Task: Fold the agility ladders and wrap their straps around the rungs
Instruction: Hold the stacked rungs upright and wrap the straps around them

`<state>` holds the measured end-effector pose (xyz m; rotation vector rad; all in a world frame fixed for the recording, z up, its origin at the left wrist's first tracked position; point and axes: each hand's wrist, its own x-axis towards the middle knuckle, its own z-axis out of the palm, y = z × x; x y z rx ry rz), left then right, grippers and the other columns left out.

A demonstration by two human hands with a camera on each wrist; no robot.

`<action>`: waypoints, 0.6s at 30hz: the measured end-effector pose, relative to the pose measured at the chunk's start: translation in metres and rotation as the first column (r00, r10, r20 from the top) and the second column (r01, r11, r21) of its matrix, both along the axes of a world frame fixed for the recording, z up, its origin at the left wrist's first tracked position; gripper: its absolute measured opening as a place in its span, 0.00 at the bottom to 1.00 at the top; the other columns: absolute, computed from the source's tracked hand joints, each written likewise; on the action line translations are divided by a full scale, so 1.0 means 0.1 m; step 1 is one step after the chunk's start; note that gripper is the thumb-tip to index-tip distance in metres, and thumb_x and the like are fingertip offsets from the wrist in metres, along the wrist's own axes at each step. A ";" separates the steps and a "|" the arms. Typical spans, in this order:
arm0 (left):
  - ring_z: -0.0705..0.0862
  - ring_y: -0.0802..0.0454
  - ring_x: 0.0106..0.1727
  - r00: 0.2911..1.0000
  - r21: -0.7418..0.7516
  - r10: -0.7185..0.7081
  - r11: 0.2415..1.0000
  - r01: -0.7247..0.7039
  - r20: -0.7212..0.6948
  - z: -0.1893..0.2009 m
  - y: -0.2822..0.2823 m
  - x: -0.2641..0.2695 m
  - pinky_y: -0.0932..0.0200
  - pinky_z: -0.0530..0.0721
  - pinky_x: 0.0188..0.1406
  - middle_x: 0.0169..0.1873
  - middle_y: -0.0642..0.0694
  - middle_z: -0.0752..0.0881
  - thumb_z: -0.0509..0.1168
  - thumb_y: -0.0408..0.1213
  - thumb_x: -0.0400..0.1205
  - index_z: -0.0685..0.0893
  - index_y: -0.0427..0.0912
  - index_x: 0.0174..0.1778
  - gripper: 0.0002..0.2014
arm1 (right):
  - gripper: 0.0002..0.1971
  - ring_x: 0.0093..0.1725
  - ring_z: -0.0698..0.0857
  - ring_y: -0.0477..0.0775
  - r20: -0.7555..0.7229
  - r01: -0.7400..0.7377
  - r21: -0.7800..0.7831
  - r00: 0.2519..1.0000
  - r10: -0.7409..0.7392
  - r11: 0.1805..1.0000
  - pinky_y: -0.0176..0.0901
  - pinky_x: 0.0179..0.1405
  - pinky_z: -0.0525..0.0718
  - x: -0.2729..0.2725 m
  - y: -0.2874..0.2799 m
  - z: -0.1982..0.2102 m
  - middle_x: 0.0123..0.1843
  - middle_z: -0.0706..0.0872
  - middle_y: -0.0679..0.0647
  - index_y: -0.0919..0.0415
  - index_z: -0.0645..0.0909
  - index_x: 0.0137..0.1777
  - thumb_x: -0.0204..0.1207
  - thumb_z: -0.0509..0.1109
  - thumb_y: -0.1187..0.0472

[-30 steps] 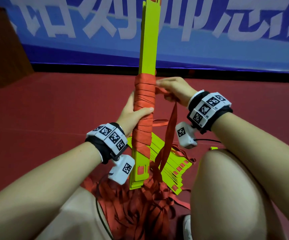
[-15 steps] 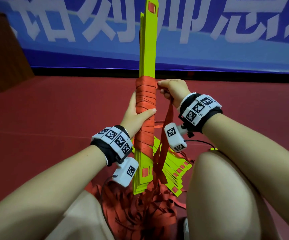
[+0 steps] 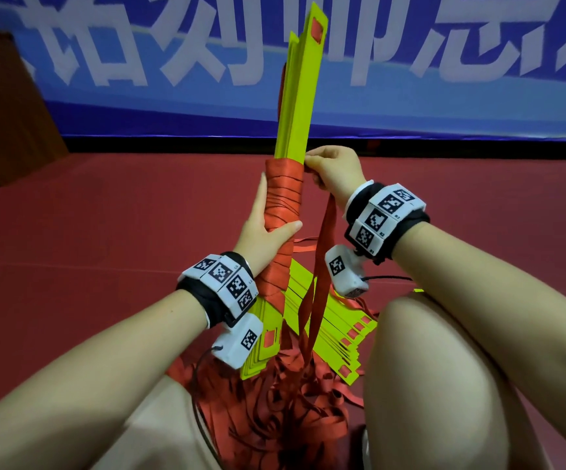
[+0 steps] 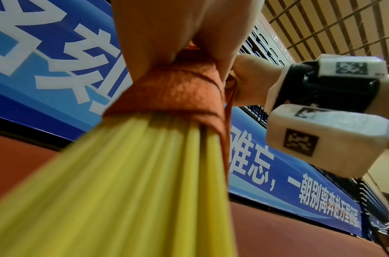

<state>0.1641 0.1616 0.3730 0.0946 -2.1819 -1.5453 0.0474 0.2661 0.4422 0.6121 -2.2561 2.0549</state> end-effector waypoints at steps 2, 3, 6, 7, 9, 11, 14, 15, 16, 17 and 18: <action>0.84 0.61 0.55 1.000 -0.002 0.027 1.000 -0.027 0.000 0.01 0.04 0.00 0.66 0.80 0.60 0.66 0.54 0.77 0.71 0.32 0.80 0.47 0.59 0.85 0.47 | 0.10 0.25 0.77 0.46 -0.034 0.018 -0.016 0.999 -0.018 1.000 0.34 0.22 0.74 0.03 -0.01 0.02 0.40 0.85 0.56 0.66 0.84 0.56 0.78 0.65 0.68; 0.84 0.56 0.55 0.999 -0.009 0.044 0.999 -0.044 -0.001 0.01 0.06 0.00 0.61 0.80 0.60 0.66 0.52 0.78 0.71 0.32 0.80 0.47 0.59 0.85 0.47 | 0.12 0.27 0.80 0.47 -0.042 0.026 -0.027 0.999 -0.027 0.999 0.34 0.22 0.75 0.04 -0.02 0.03 0.43 0.85 0.55 0.65 0.82 0.60 0.79 0.65 0.65; 0.85 0.47 0.48 0.995 -0.097 0.104 0.990 -0.103 0.006 0.01 0.12 0.01 0.53 0.84 0.56 0.58 0.47 0.84 0.70 0.40 0.81 0.45 0.67 0.83 0.46 | 0.18 0.33 0.81 0.46 -0.060 0.047 -0.026 0.997 -0.048 0.999 0.33 0.27 0.79 0.13 -0.08 0.03 0.46 0.83 0.47 0.62 0.77 0.68 0.81 0.67 0.55; 0.85 0.42 0.50 0.993 -0.140 0.118 0.984 -0.113 0.025 0.02 0.14 0.01 0.49 0.84 0.57 0.57 0.44 0.83 0.68 0.44 0.81 0.44 0.72 0.81 0.44 | 0.22 0.37 0.83 0.46 -0.069 0.040 -0.028 0.997 -0.042 0.999 0.36 0.34 0.82 0.15 -0.11 0.03 0.47 0.83 0.45 0.60 0.75 0.70 0.80 0.68 0.51; 0.82 0.36 0.52 0.987 -0.221 0.140 0.968 -0.120 0.080 0.06 0.16 0.02 0.46 0.80 0.59 0.55 0.41 0.76 0.61 0.48 0.84 0.42 0.79 0.78 0.38 | 0.28 0.49 0.86 0.47 -0.099 0.036 -0.024 0.994 -0.039 0.999 0.45 0.53 0.85 0.17 -0.14 0.00 0.53 0.86 0.46 0.57 0.75 0.71 0.75 0.72 0.44; 0.80 0.37 0.53 0.987 -0.266 0.133 0.958 -0.104 0.095 0.09 0.17 0.01 0.50 0.76 0.58 0.54 0.41 0.73 0.57 0.45 0.86 0.42 0.78 0.78 0.35 | 0.27 0.55 0.86 0.49 -0.133 0.060 -0.018 0.989 -0.062 0.998 0.51 0.61 0.83 0.18 -0.13 0.01 0.57 0.87 0.49 0.56 0.76 0.69 0.73 0.73 0.45; 0.79 0.47 0.56 0.997 -0.145 0.048 0.989 -0.039 0.057 0.10 0.10 -0.04 0.58 0.75 0.60 0.60 0.41 0.77 0.64 0.44 0.84 0.43 0.76 0.79 0.40 | 0.19 0.53 0.86 0.50 -0.165 0.008 -0.072 0.986 -0.020 0.997 0.51 0.62 0.83 0.15 -0.09 0.04 0.54 0.87 0.51 0.60 0.78 0.67 0.78 0.71 0.55; 0.81 0.51 0.54 0.999 -0.049 0.011 0.999 -0.009 0.033 0.09 0.05 -0.06 0.58 0.79 0.59 0.59 0.43 0.80 0.68 0.43 0.81 0.44 0.72 0.81 0.43 | 0.18 0.52 0.86 0.50 -0.166 -0.046 -0.111 0.986 0.027 0.993 0.49 0.61 0.84 0.14 -0.07 0.04 0.53 0.87 0.53 0.63 0.79 0.66 0.79 0.71 0.58; 0.84 0.54 0.52 1.000 0.047 -0.020 0.999 0.019 0.019 0.10 0.00 -0.08 0.61 0.82 0.54 0.57 0.45 0.82 0.70 0.41 0.80 0.43 0.66 0.83 0.47 | 0.17 0.51 0.86 0.50 -0.166 -0.110 -0.146 0.982 0.085 0.983 0.48 0.60 0.84 0.15 -0.06 0.05 0.53 0.87 0.54 0.65 0.79 0.66 0.79 0.70 0.61; 0.85 0.55 0.51 0.999 0.128 -0.050 0.991 0.048 0.008 0.10 -0.04 -0.09 0.63 0.83 0.50 0.55 0.45 0.83 0.72 0.38 0.79 0.42 0.61 0.85 0.49 | 0.16 0.50 0.86 0.50 -0.174 -0.175 -0.168 0.974 0.146 0.970 0.47 0.60 0.84 0.15 -0.05 0.06 0.53 0.87 0.55 0.65 0.79 0.65 0.79 0.70 0.63; 0.86 0.57 0.53 0.997 0.170 -0.075 0.983 0.074 -0.002 0.11 -0.08 -0.10 0.66 0.83 0.50 0.57 0.46 0.84 0.72 0.36 0.80 0.42 0.57 0.86 0.49 | 0.16 0.51 0.86 0.50 -0.185 -0.229 -0.179 0.963 0.196 0.957 0.47 0.61 0.83 0.17 -0.05 0.07 0.53 0.87 0.56 0.64 0.79 0.64 0.78 0.70 0.62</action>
